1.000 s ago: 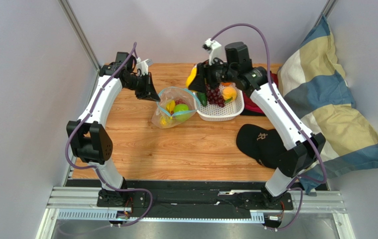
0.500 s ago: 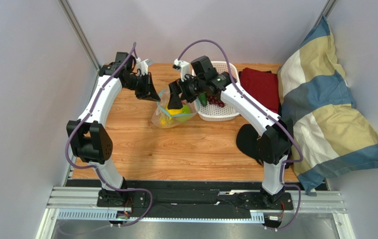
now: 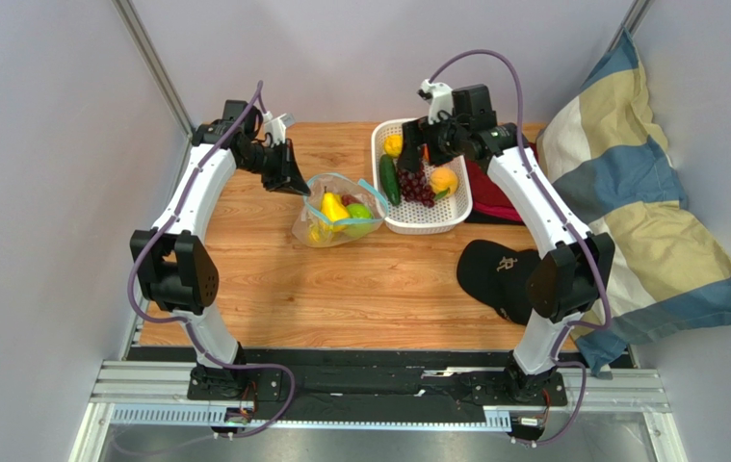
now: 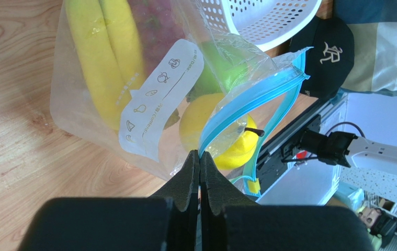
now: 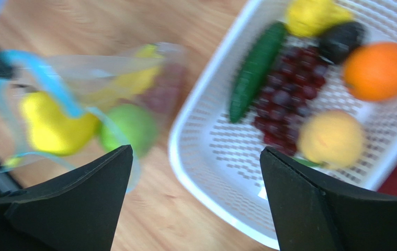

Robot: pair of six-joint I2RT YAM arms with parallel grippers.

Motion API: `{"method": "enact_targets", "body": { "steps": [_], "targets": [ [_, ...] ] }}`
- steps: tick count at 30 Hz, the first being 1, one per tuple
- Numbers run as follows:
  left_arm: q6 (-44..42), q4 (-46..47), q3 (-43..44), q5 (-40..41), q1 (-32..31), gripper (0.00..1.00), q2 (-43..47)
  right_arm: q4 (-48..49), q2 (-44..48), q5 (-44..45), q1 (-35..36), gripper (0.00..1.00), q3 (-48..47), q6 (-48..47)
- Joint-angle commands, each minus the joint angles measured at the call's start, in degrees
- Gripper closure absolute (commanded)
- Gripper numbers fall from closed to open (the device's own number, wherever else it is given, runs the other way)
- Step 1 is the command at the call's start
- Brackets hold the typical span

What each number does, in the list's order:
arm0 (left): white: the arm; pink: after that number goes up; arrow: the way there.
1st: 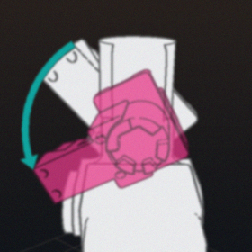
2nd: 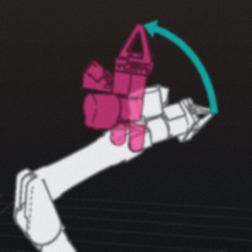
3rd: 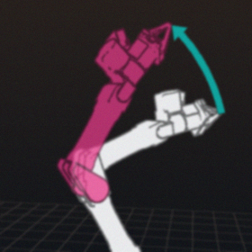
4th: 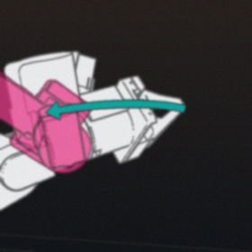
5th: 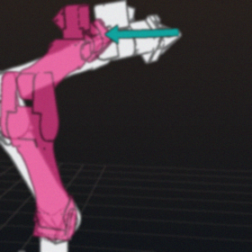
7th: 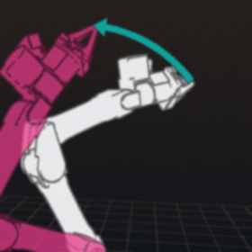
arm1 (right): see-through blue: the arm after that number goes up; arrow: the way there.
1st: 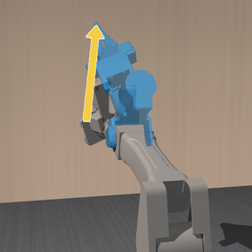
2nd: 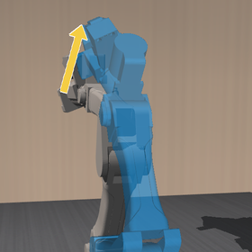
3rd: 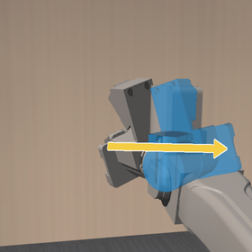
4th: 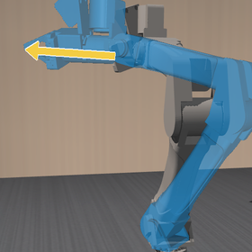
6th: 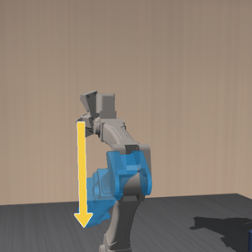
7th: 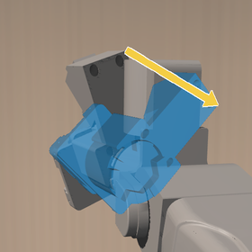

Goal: Place the food in the zip-top bag and seal the zipper
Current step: Place the fake fruit in the zipper food storage bag, then pick up the fake fruit from the bin.

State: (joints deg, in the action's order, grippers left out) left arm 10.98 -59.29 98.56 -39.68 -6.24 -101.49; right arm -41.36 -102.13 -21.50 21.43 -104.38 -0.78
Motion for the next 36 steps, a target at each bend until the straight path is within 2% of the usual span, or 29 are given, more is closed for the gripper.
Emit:
{"method": "enact_targets", "body": {
  "steps": [1, 8, 17, 23, 26, 33, 36],
  "targets": [
    [-0.61, -0.48, 2.60, -0.84, 0.44, 1.00, -0.11, -1.35, -1.75, 10.58, -3.32, 0.05, 2.25, -9.23],
    [-0.96, -1.18, 3.74, -0.48, 0.44, 1.00, -1.16, -1.61, -11.15, 17.01, -5.96, 0.10, -2.31, -17.67],
    [-1.40, -1.53, 3.65, 0.83, 0.44, 1.00, -1.16, 0.67, -21.61, 21.05, -6.84, 0.16, -8.65, -19.70],
    [-1.58, -1.45, 3.57, 1.27, 0.44, 1.00, -0.99, 1.29, -24.61, 23.25, -6.93, 0.20, -8.56, -20.67],
    [-1.49, -1.53, 3.56, 1.19, 0.44, 1.00, -1.25, 1.38, -25.40, 23.43, -6.93, 0.26, -8.82, -21.02],
    [-1.49, -1.53, 3.57, 1.19, 0.44, 1.00, -1.52, -0.73, -26.81, 23.08, -7.01, 0.22, -8.65, -21.55],
    [-1.49, -1.53, 3.30, 1.10, 0.44, 1.00, -1.52, -1.35, -26.55, 22.99, -6.84, 0.16, -8.56, -21.02]
  ]
}}
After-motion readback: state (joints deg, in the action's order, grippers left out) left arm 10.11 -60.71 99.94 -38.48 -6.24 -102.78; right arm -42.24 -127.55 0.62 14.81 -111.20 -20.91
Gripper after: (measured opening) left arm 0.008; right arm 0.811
